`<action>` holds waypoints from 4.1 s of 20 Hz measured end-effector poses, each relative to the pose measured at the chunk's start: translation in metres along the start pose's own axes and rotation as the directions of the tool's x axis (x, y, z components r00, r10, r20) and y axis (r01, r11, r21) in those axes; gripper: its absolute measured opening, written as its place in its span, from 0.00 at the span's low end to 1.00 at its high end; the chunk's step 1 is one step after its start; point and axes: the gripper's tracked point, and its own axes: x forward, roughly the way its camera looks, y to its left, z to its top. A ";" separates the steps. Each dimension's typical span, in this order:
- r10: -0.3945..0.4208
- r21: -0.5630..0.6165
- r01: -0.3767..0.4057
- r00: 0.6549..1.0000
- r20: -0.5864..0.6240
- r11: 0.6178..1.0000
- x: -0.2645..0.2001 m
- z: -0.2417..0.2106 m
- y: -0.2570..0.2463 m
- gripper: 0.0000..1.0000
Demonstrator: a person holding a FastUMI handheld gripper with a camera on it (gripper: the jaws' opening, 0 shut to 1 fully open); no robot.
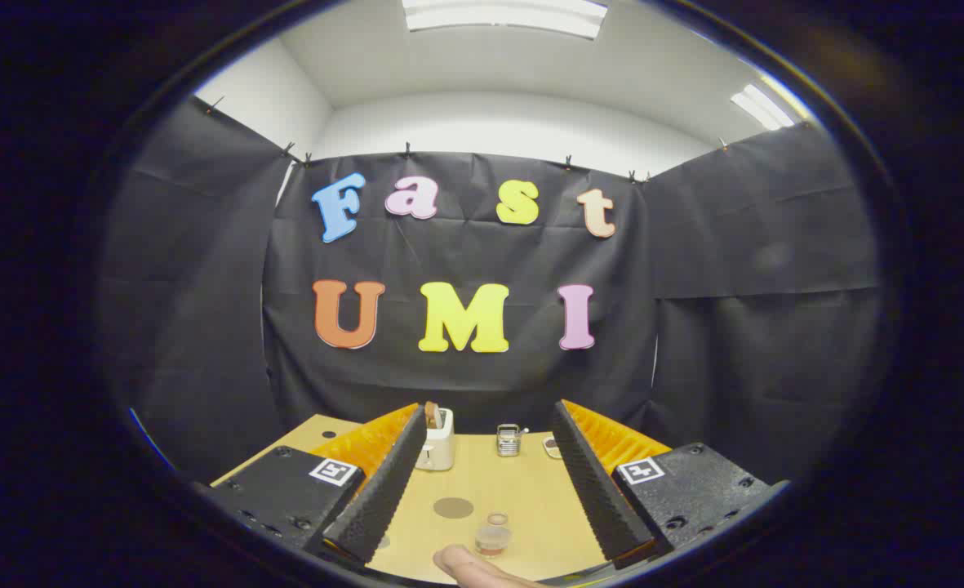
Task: Take the bottle from table, then pour the juice into the cup, finally place the bottle on the coaster
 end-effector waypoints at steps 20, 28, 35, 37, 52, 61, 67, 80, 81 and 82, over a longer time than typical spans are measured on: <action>0.013 0.019 -0.013 1.000 0.013 1.000 0.006 -0.023 -0.015 1.00; 0.001 -0.017 0.000 1.000 0.026 1.000 0.026 -0.055 -0.025 1.00; -0.001 0.003 0.001 1.000 0.023 1.000 0.041 -0.090 -0.033 1.00; 0.005 -0.006 -0.005 1.000 0.011 1.000 0.044 -0.104 -0.035 1.00; 0.020 0.005 -0.020 0.999 0.032 1.000 0.063 -0.197 -0.034 1.00; 0.034 -0.025 -0.033 0.999 0.035 0.999 0.070 -0.254 -0.030 1.00; 0.032 -0.006 -0.032 0.999 -0.015 0.999 0.079 -0.296 -0.030 1.00; 0.039 -0.016 -0.040 0.998 -0.059 0.999 0.113 -0.371 -0.019 1.00; 0.046 -0.017 -0.047 0.997 -0.059 0.999 0.115 -0.375 -0.017 1.00; 0.047 -0.022 -0.048 0.997 -0.064 0.999 0.119 -0.380 -0.016 1.00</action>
